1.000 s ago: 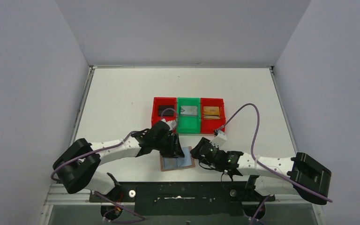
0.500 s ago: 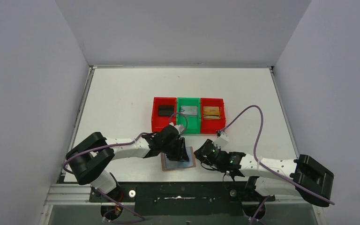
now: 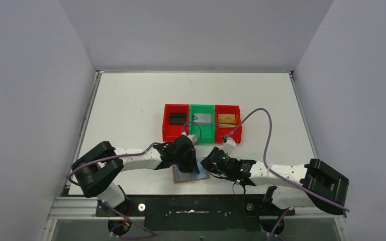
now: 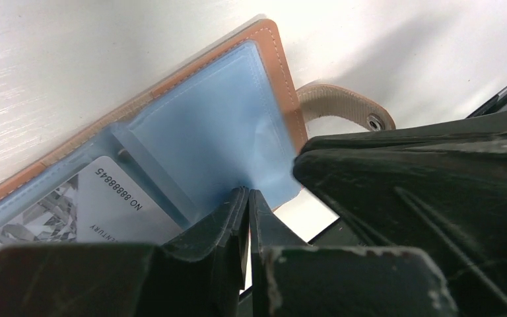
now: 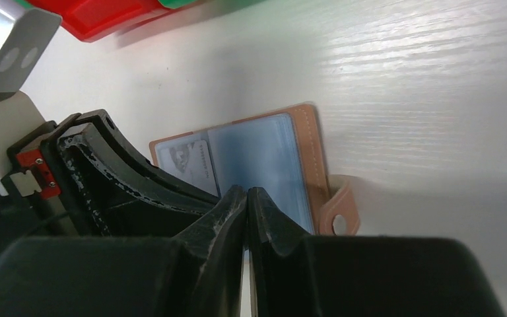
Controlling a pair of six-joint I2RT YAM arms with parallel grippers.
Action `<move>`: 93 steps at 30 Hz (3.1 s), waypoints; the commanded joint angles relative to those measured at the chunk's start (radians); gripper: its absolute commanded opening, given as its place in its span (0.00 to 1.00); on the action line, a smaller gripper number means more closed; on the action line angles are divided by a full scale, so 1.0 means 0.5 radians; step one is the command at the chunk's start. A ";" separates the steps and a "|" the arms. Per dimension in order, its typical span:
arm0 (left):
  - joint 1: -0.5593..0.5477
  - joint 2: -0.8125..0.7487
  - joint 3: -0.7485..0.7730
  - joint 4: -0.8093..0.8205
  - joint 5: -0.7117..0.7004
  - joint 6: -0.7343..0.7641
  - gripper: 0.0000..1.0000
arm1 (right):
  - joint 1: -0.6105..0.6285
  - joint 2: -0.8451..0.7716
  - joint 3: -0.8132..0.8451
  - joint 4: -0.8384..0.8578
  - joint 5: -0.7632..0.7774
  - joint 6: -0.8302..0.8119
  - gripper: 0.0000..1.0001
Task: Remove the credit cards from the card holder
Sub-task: Remove the credit card from the card holder.
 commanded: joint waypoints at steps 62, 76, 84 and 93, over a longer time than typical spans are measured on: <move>-0.084 0.195 0.286 -0.172 -0.187 0.232 0.11 | 0.115 -0.204 0.091 -0.403 0.394 0.214 0.17; 0.076 -0.431 0.208 -0.262 -0.321 0.167 0.23 | 0.147 -0.386 0.038 -0.085 0.323 -0.020 0.34; 0.345 -0.927 -0.210 -0.324 -0.329 0.001 0.28 | 0.152 -0.082 0.206 0.028 0.129 -0.197 0.35; 0.497 -1.400 -0.485 -0.384 -0.288 -0.157 0.45 | 0.145 0.270 0.390 0.117 -0.085 -0.269 0.36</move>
